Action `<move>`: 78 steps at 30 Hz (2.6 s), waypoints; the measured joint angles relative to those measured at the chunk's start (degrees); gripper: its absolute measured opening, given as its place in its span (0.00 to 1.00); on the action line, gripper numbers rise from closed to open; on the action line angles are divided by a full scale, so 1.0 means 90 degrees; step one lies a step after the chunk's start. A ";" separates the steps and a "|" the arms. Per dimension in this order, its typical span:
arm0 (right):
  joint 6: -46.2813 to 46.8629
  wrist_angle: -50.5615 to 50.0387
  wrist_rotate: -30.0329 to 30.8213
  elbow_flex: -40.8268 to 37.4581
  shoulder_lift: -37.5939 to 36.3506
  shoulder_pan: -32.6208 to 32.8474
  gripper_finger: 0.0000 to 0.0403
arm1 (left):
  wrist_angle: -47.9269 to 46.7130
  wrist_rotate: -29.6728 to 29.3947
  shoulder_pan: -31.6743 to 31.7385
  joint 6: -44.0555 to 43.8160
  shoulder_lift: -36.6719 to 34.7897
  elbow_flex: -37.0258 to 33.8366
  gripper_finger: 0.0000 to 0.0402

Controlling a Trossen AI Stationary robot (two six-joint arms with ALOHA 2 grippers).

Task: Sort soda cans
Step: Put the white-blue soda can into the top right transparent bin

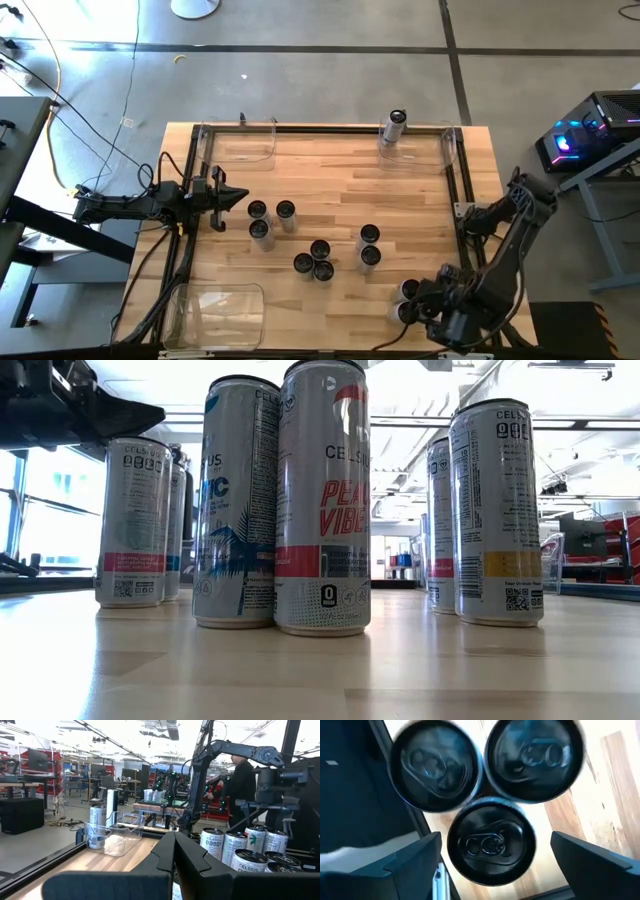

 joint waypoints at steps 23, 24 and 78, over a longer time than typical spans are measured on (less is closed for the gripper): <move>-0.0746 -0.0644 -0.0935 -0.0002 0.0186 -0.0260 0.59 | -0.0328 0.0000 0.0000 -0.0168 -0.0002 0.0000 0.00; -0.0585 -0.0814 -0.1085 -0.0002 0.0099 -0.0258 0.59 | -0.0330 0.0000 0.0000 -0.0168 -0.0002 0.0000 0.00; -0.8116 0.0031 0.0820 0.0219 -0.1220 -1.0497 0.59 | -0.0265 0.0000 0.0000 -0.0114 -0.0002 0.0000 0.00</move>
